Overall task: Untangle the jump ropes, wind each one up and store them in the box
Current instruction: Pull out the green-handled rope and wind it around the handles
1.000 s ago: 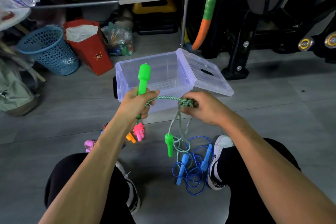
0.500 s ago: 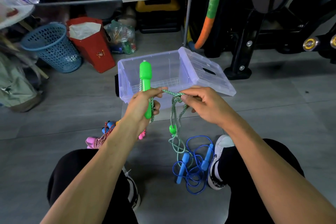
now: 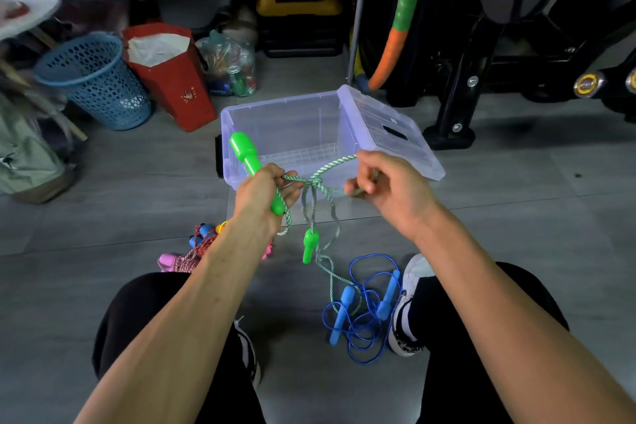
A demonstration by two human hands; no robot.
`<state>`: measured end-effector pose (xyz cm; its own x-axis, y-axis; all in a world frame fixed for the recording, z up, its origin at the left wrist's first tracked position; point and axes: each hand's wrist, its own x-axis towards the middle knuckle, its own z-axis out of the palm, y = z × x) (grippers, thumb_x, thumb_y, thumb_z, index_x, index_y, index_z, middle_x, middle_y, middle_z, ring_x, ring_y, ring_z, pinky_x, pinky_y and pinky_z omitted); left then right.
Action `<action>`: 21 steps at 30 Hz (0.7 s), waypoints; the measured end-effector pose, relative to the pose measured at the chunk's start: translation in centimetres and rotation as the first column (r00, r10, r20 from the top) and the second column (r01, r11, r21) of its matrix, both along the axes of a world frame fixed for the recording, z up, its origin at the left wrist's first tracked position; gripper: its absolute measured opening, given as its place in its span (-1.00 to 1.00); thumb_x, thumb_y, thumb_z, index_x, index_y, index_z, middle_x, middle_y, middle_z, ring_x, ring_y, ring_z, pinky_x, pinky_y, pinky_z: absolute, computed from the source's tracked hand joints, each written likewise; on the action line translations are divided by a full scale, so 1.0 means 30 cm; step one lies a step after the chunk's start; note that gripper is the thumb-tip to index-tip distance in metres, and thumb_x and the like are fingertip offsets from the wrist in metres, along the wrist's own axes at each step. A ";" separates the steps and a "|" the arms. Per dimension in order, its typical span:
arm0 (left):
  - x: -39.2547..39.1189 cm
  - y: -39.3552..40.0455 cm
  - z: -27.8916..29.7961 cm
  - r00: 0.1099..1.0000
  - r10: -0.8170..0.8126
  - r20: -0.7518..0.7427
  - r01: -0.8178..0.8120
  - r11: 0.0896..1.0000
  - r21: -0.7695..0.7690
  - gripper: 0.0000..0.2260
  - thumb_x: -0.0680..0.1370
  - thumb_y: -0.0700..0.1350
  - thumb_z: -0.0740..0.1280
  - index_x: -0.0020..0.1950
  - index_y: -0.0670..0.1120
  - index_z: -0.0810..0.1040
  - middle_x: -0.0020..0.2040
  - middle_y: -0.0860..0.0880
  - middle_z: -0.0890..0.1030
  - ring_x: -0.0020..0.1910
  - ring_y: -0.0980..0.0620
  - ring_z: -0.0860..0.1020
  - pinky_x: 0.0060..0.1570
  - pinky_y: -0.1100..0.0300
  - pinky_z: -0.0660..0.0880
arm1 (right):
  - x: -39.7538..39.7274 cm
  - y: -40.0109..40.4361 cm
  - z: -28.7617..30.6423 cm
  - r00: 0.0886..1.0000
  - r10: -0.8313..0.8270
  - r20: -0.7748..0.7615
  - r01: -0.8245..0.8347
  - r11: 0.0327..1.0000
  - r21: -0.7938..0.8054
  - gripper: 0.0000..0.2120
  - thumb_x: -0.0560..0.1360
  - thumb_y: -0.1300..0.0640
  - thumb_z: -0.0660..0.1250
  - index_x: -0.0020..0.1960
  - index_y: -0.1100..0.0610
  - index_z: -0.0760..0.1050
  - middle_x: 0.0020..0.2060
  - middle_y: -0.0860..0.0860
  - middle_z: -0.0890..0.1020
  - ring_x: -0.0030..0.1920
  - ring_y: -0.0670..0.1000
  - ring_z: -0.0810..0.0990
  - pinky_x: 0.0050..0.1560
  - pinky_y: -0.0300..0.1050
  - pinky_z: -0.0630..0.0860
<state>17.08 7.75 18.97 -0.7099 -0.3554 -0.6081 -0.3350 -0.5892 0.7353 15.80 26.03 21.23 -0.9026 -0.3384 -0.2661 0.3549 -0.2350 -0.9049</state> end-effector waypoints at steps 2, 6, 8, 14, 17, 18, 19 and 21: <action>-0.002 -0.012 -0.002 0.999 0.051 0.001 -0.051 0.998 -0.038 -0.90 0.56 -0.31 0.20 -0.14 -0.19 0.43 -0.31 -0.11 0.59 -0.53 0.01 0.57 -0.45 0.25 0.56 | -0.001 -0.003 -0.014 0.998 0.044 -0.050 -0.028 0.959 0.281 -0.74 0.52 0.11 0.37 -0.31 0.12 0.42 -0.58 -0.03 0.32 -0.39 0.05 0.49 -0.14 -0.11 0.49; 0.002 -0.025 -0.012 0.996 0.093 0.011 -0.091 0.988 -0.125 -0.88 0.57 -0.33 0.20 -0.16 -0.20 0.41 -0.33 -0.14 0.57 -0.52 -0.04 0.58 -0.36 0.15 0.62 | -0.007 0.013 0.009 0.985 -0.171 0.029 0.162 0.968 0.191 -0.72 0.51 0.08 0.39 -0.33 0.13 0.44 -0.55 0.01 0.32 -0.41 0.07 0.55 -0.10 -0.01 0.58; -0.001 -0.037 -0.015 0.993 0.118 0.005 -0.115 0.980 -0.159 -0.87 0.57 -0.33 0.20 -0.16 -0.18 0.40 -0.30 -0.15 0.56 -0.53 -0.03 0.57 -0.38 0.16 0.62 | -0.015 0.039 0.016 0.989 -0.139 -0.040 0.145 0.943 0.301 -0.56 0.51 -0.03 0.37 -0.51 0.07 0.47 -0.55 0.07 0.44 -0.35 0.07 0.60 -0.05 -0.07 0.58; 0.005 -0.027 -0.005 0.995 -0.090 -0.039 0.080 0.975 -0.207 -0.90 0.57 -0.31 0.24 -0.15 -0.21 0.42 -0.24 -0.18 0.62 -0.44 -0.07 0.62 -0.34 0.13 0.63 | 0.006 0.077 -0.076 0.790 0.596 -0.144 -0.105 0.364 0.925 -0.69 0.35 0.15 0.36 -0.49 0.11 0.31 -0.54 -0.04 0.38 -0.47 -0.02 0.32 -0.40 -0.08 0.33; 0.014 -0.009 -0.001 0.985 -0.162 -0.058 0.146 0.964 -0.223 -0.90 0.56 -0.29 0.25 -0.15 -0.22 0.43 -0.19 -0.20 0.65 -0.37 -0.09 0.65 -0.35 0.16 0.60 | 0.005 0.069 -0.094 0.778 0.621 -0.093 -0.127 0.300 0.946 -0.89 0.33 0.13 0.39 -0.29 0.00 0.46 -0.25 -0.08 0.56 -0.20 -0.01 0.56 -0.15 -0.05 0.53; 0.018 -0.004 0.004 0.980 -0.183 -0.072 0.163 0.961 -0.221 -0.92 0.56 -0.29 0.25 -0.13 -0.22 0.43 -0.19 -0.20 0.66 -0.35 -0.10 0.66 -0.34 0.16 0.60 | 0.002 0.068 -0.101 0.773 0.624 -0.111 -0.101 0.295 0.950 -0.87 0.35 0.12 0.41 -0.19 -0.04 0.48 -0.15 -0.08 0.55 -0.10 -0.01 0.56 -0.06 -0.05 0.55; 0.021 0.000 0.009 0.975 -0.206 -0.088 0.183 0.958 -0.221 -0.94 0.57 -0.29 0.25 -0.11 -0.22 0.43 -0.19 -0.19 0.67 -0.32 -0.11 0.67 -0.33 0.16 0.60 | -0.001 0.062 -0.109 0.770 0.623 -0.138 -0.074 0.303 0.950 -0.82 0.37 0.09 0.42 -0.06 -0.04 0.49 -0.06 -0.08 0.54 -0.02 -0.02 0.55 0.01 -0.07 0.53; 0.030 0.008 0.020 0.961 -0.247 -0.121 0.217 0.951 -0.222 -0.99 0.57 -0.28 0.26 -0.04 -0.22 0.44 -0.20 -0.17 0.69 -0.27 -0.13 0.68 -0.30 0.15 0.60 | 0.004 0.041 -0.109 0.785 0.583 -0.208 -0.061 0.407 0.911 -0.65 0.46 0.01 0.42 0.21 0.00 0.47 0.10 -0.08 0.52 0.08 -0.05 0.53 0.06 -0.17 0.44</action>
